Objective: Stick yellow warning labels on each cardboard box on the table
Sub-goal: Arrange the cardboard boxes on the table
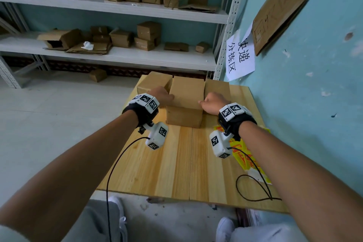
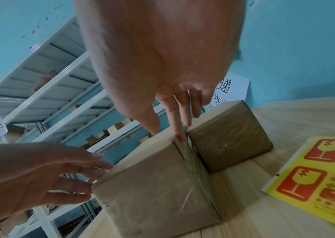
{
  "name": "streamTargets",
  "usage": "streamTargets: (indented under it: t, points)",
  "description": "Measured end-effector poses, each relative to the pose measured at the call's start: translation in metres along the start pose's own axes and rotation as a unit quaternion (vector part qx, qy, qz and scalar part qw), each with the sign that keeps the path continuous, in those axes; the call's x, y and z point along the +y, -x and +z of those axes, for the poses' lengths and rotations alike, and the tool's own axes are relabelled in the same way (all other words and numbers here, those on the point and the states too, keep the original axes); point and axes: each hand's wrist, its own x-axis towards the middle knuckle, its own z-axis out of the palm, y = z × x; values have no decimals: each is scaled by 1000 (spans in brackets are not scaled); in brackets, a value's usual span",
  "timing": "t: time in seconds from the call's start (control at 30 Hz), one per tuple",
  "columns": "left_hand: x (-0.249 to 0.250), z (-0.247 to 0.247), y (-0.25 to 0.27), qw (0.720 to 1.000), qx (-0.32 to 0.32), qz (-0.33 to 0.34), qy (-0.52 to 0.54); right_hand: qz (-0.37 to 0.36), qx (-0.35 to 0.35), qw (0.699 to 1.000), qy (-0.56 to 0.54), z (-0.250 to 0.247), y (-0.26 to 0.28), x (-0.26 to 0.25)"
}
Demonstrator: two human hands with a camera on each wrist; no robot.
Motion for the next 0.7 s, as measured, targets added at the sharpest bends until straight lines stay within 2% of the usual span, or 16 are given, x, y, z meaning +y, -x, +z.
streamTargets:
  t: [0.23,0.5,0.57,0.7]
  points:
    - [-16,-3,56,999,-24,-6,25,-4,-12,1000,15,4,52,-7]
    - [-28,9,96,999,-36,-16,-24,-41,-70,996,39,10,98,-15]
    - [-30,12,99,999,-40,-23,-1,-33,-56,997,45,6,101,-12]
    - [-27,8,102,998,-62,-18,7,-7,24,999,37,-6,96,5]
